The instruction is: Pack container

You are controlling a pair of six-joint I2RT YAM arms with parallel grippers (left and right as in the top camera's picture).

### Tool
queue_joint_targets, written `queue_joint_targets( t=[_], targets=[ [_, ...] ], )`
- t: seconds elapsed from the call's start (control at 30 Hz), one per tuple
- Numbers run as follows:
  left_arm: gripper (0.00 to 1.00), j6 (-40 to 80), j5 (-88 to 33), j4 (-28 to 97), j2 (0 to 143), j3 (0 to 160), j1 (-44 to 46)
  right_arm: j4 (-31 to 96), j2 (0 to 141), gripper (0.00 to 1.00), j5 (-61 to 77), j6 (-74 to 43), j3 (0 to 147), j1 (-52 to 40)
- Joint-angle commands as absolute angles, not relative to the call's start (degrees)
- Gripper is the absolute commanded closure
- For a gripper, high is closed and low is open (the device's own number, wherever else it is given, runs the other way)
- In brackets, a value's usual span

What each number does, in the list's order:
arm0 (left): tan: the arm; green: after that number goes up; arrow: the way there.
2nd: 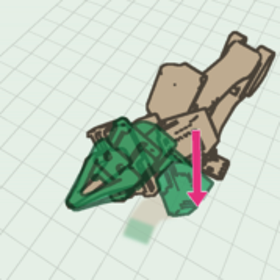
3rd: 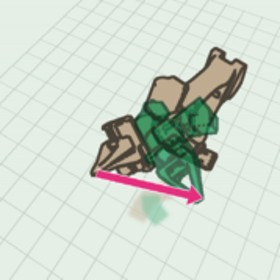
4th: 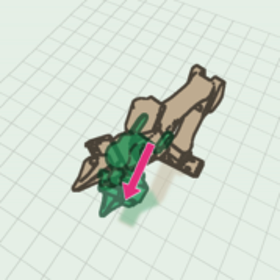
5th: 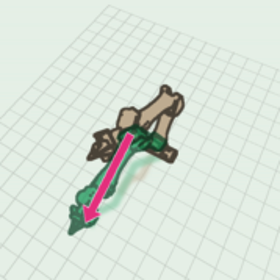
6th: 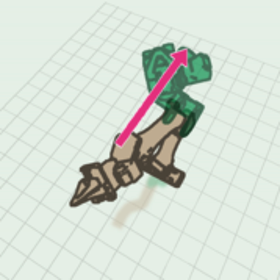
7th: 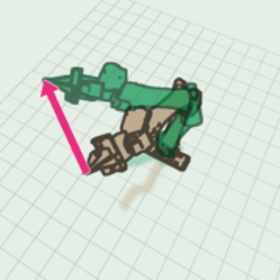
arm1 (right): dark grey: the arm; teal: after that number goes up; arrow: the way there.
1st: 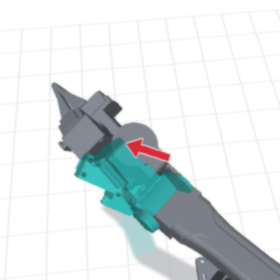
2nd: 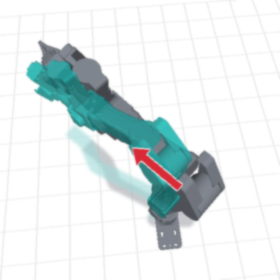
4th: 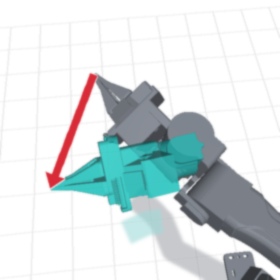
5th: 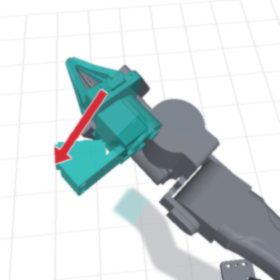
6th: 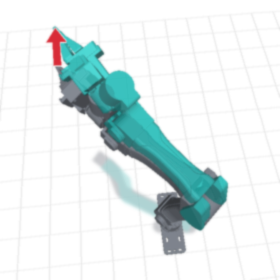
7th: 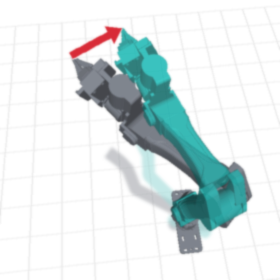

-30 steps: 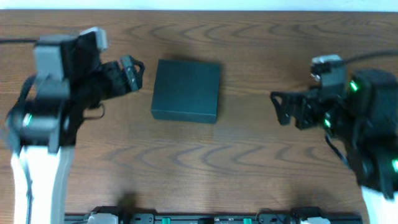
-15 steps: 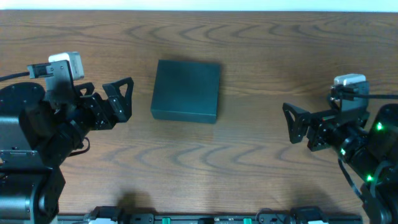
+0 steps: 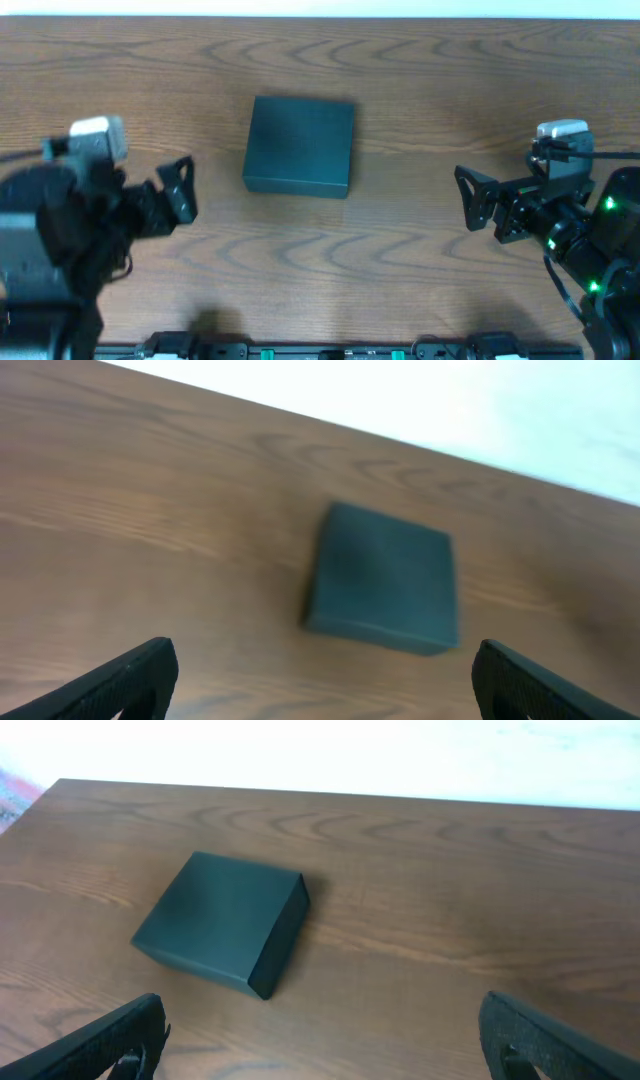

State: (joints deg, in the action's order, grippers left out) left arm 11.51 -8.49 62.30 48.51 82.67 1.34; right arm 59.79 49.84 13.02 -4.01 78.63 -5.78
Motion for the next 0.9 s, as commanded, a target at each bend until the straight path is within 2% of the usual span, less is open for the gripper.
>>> queue_joint_targets(
  t=[0.0,0.37,0.7,0.87],
  targets=[
    [0.05,9.6,-2.1,59.7,39.8,73.9,-1.1,59.8,49.9,0.01,12.6,-3.1,79.0,-5.5],
    [0.05,8.3,3.0,44.2,11.4,37.4,-9.1,59.8,49.9,0.01,12.6,-3.1,79.0,-5.5],
    [0.05,8.3,3.0,28.3,4.4,17.7,-9.0,59.8,49.9,0.01,12.6,-3.1,79.0,-5.5],
    [0.05,8.3,3.0,26.3,1.3,13.0,-9.0,59.8,49.9,0.01,12.6,-3.1,79.0,-5.5]
  ],
)
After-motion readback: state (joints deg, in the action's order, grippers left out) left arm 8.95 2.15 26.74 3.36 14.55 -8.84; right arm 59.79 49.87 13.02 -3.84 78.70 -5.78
